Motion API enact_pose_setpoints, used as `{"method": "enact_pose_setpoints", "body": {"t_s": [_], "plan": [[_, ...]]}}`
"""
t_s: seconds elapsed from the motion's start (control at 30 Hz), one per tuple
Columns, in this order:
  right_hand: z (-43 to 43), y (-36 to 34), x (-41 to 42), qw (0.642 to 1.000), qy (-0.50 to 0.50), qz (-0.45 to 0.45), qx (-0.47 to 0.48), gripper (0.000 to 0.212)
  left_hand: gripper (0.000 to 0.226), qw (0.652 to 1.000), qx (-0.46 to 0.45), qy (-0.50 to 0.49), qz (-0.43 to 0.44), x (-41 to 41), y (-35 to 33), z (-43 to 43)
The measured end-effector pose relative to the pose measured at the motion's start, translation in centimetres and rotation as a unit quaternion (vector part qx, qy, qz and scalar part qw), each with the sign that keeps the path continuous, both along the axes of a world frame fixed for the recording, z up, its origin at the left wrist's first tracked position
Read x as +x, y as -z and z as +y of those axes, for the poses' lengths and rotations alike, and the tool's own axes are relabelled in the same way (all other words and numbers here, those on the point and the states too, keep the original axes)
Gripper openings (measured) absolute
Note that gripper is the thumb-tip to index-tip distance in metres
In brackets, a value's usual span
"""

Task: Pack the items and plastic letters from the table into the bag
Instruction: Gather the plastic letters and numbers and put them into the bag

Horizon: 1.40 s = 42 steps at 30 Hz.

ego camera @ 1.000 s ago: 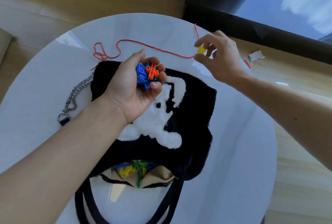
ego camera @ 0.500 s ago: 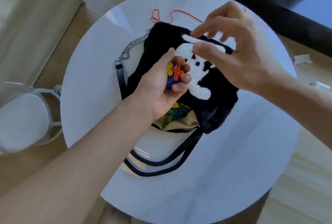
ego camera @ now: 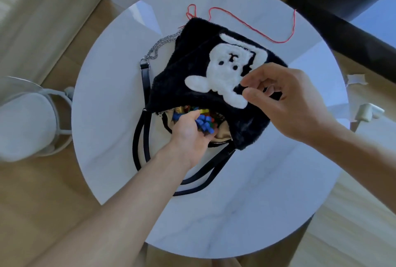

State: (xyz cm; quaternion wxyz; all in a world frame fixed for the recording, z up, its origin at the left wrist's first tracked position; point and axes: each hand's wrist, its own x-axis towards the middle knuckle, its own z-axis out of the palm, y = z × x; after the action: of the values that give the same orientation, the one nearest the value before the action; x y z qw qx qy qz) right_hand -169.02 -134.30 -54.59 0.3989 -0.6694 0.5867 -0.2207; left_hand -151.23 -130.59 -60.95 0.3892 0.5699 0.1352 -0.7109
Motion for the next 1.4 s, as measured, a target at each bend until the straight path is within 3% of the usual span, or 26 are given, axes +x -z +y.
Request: {"method": "enact_pose_setpoints", "body": {"t_s": [0.1, 0.3, 0.4, 0.47, 0.6, 0.7, 0.8, 0.93, 1.07, 1.2, 1.4], "plan": [[0.2, -0.1, -0.7, 1.0, 0.004, -0.001, 0.013, 0.008, 0.035, 0.999, -0.02, -0.014, 0.043, -0.5, -0.8, -0.2], [0.4, 0.6, -1.3, 0.999, 0.036, -0.01, 0.034, 0.014, 0.051, 0.993, -0.08, 0.08, 0.028, -0.7, -1.8, 0.3], [-0.6, 1.1, -1.2, 0.997, 0.065, -0.015, 0.035, 0.018, 0.064, 0.978, -0.085, 0.18, -0.056, -0.2, -2.1, 0.2], [-2.6, 1.6, -0.9, 0.995, 0.101, -0.016, 0.022, 0.019, 0.069, 0.943, -0.076, 0.289, -0.15, 0.2, -2.0, 0.0], [-9.4, 4.0, 0.2, 0.985, 0.163, 0.048, 0.0, 0.019, 0.05, 0.866, -0.087, 0.428, -0.244, 1.4, -1.9, -0.2], [-15.4, 6.4, 1.5, 0.981, 0.151, 0.125, 0.016, 0.025, 0.044, 0.81, -0.091, 0.509, -0.276, 2.3, -2.2, -0.9], [-20.7, 8.8, 4.1, 0.978, 0.09, 0.185, 0.007, 0.033, 0.039, 0.785, -0.108, 0.554, -0.256, 3.6, -2.4, -2.2], [-25.8, 12.1, 8.8, 0.977, 0.049, 0.197, 0.068, 0.04, 0.028, 0.811, -0.096, 0.547, -0.185, 5.6, -3.0, -4.3], [-28.0, 15.0, 13.3, 0.933, 0.057, 0.331, 0.13, 0.06, 0.028, 0.846, -0.118, 0.49, -0.174, 8.5, -3.0, -5.7], [-29.9, 15.5, 16.1, 0.918, 0.036, 0.379, 0.111, 0.05, 0.033, 0.871, -0.146, 0.427, -0.194, 11.7, -1.6, -8.0], [-30.4, 13.9, 15.5, 0.933, 0.039, 0.324, 0.154, 0.021, 0.023, 0.902, -0.162, 0.336, -0.219, 14.2, -0.3, -13.5]]}}
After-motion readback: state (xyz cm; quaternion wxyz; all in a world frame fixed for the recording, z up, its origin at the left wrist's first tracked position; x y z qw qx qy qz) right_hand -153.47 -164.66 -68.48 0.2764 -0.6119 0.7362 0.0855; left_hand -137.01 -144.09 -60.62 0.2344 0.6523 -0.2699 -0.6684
